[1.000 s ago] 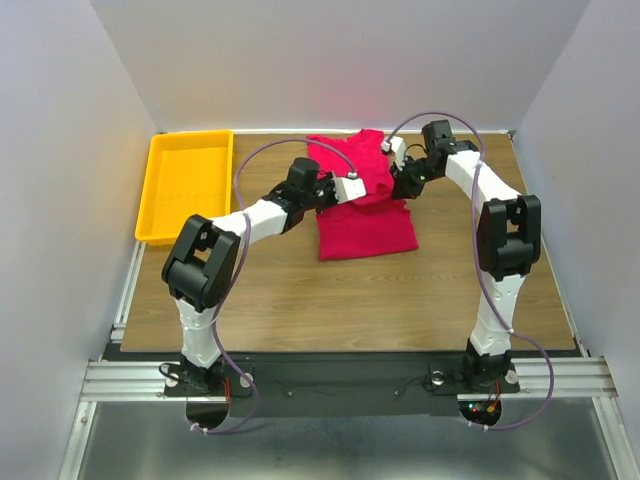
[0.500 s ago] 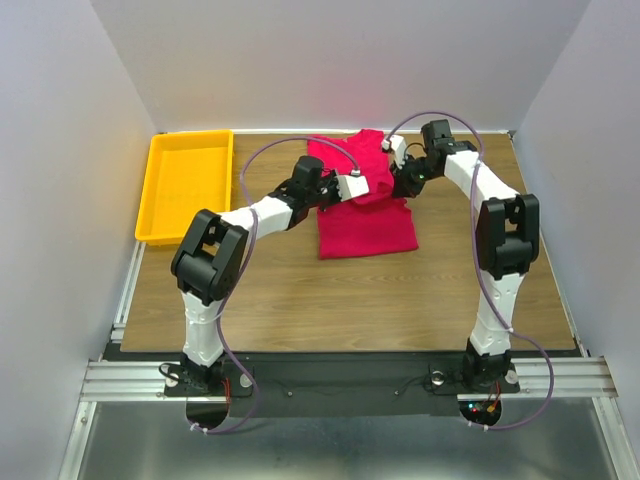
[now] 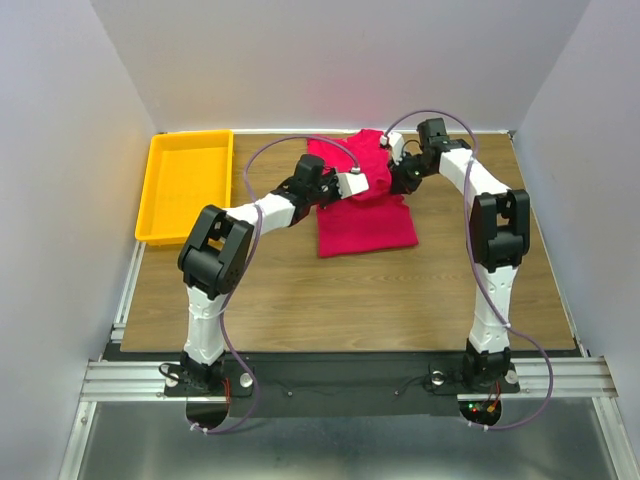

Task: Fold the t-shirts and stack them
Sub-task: Fold the tshirt

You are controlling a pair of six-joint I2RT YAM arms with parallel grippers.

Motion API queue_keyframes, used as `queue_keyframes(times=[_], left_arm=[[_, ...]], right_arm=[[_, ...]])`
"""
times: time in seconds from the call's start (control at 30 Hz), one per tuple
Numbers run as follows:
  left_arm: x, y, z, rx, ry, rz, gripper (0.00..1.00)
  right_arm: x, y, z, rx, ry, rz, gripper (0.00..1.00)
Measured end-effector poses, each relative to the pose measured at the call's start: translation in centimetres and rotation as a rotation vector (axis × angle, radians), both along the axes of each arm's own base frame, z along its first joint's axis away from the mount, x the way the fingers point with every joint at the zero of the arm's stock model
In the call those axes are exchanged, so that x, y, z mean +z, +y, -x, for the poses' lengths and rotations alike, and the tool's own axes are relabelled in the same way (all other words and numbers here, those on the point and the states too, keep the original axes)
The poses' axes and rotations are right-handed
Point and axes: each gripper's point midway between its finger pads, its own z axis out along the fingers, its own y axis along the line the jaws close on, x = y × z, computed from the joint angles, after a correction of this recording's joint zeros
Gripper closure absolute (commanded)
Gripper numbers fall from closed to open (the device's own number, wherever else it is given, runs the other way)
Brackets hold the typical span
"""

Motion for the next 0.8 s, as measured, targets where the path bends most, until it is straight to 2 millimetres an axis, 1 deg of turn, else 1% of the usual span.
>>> queue_keyframes(times=[0.1,0.17,0.23,0.33,0.43,0.53,0.7,0.77,0.8], left_arm=[[-0.2,0.1,-0.2,0.006,0.003,-0.004,1.0],[0.1,0.1,-0.4,0.009,-0.002,-0.002,1.0],[0.8,-0.1,-0.9,0.012,-0.017,0.007,1.0],[1.3,0.0,-1.3,0.017,-0.028,0.011,1.0],[1.3,-0.1,-1.5,0.018,-0.029,0.013,1.0],[0.6,-0.2,-1.6,0.021,-0.019,0.009,1.0],[-0.7,0.0,-1.6,0.028,0.003,-0.004,1.0],[-1.0,0.0,-1.7,0.033,0.008,-0.008,1.0],[-1.1,0.1,-1.7,0.036,0.01,-0.008,0.93]], right_arm=[[0.2,0.0,-0.4,-0.012,-0.002,-0.003,0.99],[0.4,0.1,-0.8,-0.021,-0.008,-0.007,1.0],[0.5,0.1,-1.2,-0.028,-0.015,-0.009,0.99],[0.4,0.2,-1.6,-0.036,-0.021,-0.012,0.99],[0.0,0.2,-1.7,-0.042,-0.014,-0.014,0.99],[-0.3,0.2,-1.7,-0.046,-0.007,-0.015,0.98],[-0.2,0.2,-1.7,-0.049,-0.005,-0.016,0.94],[-0.3,0.2,-1.7,-0.051,-0.003,-0.017,0.88],[-0.2,0.3,-1.7,-0.053,-0.002,-0.019,0.84]])
